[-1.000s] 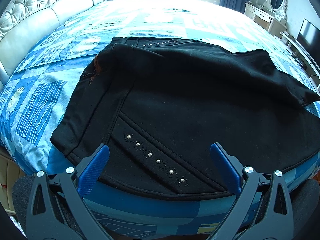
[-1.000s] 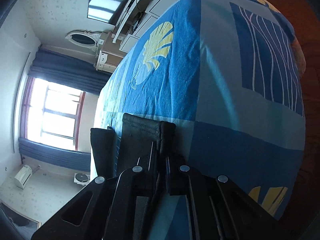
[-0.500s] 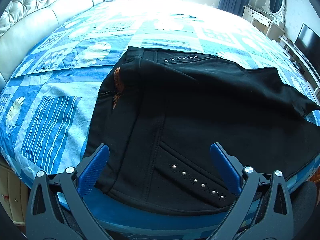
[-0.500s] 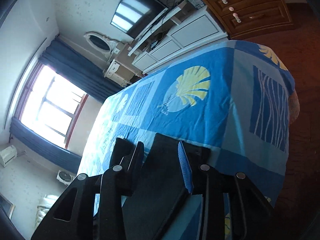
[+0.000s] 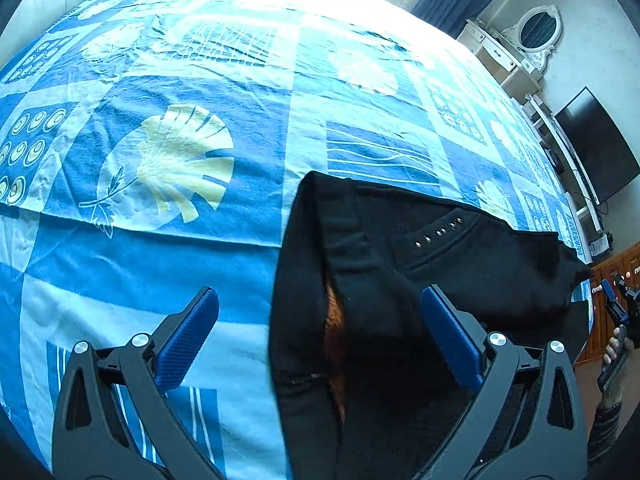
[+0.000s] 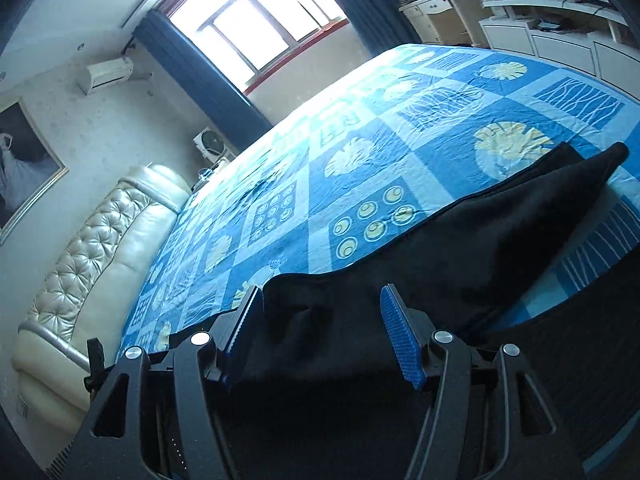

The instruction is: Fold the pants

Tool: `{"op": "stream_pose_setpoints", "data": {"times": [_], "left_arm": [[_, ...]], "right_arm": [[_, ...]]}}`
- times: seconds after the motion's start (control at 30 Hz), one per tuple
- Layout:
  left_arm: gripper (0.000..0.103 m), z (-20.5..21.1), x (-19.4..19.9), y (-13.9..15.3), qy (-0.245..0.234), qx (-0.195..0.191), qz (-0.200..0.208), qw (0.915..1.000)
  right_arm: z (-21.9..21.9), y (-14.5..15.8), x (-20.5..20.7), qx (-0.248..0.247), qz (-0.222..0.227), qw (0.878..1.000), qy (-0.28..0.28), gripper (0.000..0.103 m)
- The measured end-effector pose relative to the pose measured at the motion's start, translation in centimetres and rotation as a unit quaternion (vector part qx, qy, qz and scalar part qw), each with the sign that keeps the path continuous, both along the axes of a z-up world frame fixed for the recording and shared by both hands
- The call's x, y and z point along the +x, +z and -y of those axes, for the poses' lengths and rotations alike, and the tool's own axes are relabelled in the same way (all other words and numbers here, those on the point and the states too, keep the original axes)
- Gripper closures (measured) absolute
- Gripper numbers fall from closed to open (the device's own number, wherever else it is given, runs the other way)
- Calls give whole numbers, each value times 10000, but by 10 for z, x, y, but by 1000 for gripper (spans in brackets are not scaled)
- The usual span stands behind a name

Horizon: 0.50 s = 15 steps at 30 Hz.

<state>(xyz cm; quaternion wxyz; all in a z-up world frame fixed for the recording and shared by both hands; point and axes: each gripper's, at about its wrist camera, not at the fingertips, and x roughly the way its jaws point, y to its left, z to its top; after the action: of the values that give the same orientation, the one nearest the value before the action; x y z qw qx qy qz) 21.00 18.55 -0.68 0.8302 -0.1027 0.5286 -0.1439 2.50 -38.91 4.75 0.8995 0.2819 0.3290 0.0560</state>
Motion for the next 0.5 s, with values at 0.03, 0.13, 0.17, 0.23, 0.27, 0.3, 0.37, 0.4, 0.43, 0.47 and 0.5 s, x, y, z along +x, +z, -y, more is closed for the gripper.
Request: {"op": "stream_pose_setpoints", "data": {"times": [0.03, 0.13, 0.17, 0.23, 0.27, 0.3, 0.37, 0.4, 0.43, 0.47, 0.5], "left_arm": [[3, -2, 11, -7, -29, -63, -64, 10000], [13, -6, 40, -26, -128, -344, -272, 9990], [18, -4, 47, -31, -190, -429, -353, 9983], [20, 0, 59, -40, -310, -462, -414, 9976], [20, 2, 63, -41, -373, -499, -382, 9973], [20, 3, 67, -41, -420, -582, -339, 9968], [20, 3, 74, -40, -529, -936, -368, 9935], [21, 2, 75, -40, -595, -1149, -418, 9907], [24, 4, 76, -40, -694, -1346, -483, 9873], [27, 7, 76, -41, -793, -1461, -561, 9845], [27, 10, 75, -41, -859, -1435, -606, 9841]], "right_arm": [[-15, -1, 6, -138, -27, 9998, 152, 40], [-45, -4, 27, -394, -150, 9978, 507, 38], [-52, -5, 34, -407, -197, 9973, 582, 38], [-63, -7, 46, -402, -263, 9963, 707, 38], [-66, -8, 51, -406, -286, 9958, 774, 38], [-71, -10, 57, -432, -312, 9950, 848, 38], [-79, -15, 70, -496, -400, 9926, 1035, 38], [-84, -18, 76, -560, -458, 9910, 1129, 38], [-88, -20, 83, -643, -498, 9895, 1195, 38], [-92, -22, 90, -692, -525, 9880, 1275, 38], [-96, -24, 97, -701, -547, 9862, 1394, 38]]}}
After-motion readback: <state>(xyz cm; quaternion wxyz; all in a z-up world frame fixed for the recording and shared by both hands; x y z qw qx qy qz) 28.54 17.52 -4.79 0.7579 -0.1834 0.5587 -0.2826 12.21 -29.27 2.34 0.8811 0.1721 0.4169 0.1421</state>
